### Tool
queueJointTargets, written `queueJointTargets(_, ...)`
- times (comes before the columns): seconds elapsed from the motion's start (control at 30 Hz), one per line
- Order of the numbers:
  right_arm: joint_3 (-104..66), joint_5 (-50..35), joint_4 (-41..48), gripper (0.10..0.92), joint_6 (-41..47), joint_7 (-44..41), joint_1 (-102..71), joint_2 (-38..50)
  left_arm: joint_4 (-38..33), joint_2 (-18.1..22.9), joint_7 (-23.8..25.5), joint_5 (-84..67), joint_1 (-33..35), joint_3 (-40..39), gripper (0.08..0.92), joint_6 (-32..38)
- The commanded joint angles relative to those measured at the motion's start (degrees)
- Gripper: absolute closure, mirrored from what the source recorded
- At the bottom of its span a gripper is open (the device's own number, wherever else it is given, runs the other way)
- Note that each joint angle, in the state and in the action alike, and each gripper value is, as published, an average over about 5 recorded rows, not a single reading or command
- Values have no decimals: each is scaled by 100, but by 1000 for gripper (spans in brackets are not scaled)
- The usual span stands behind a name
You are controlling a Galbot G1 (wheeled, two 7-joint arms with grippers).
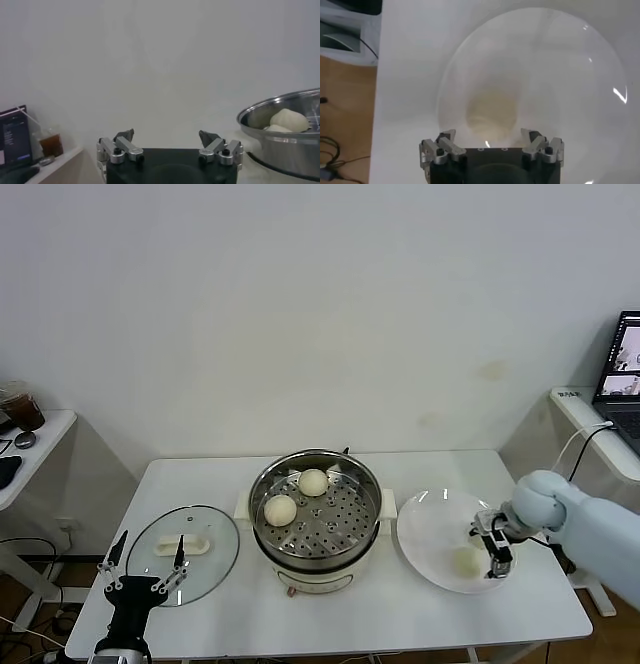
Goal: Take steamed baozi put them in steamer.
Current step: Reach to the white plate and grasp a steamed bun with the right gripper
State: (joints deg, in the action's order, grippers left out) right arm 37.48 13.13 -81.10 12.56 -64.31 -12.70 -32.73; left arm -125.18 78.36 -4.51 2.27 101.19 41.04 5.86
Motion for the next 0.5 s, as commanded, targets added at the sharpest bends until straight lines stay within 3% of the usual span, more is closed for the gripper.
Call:
queueJointTargets(0.03, -174, 90, 162, 206, -32, 134, -244, -235, -6, 0, 0, 2, 8, -2, 177, 0)
queueJointTargets(0.2, -135, 117, 210, 266, 55, 119, -212, -341, 4, 3, -2, -3, 4, 13, 177, 2)
queueJointTargets(0.5, -72, 225, 205, 454, 176, -97, -157, -307, 14, 11, 0, -9, -13, 4, 177, 3)
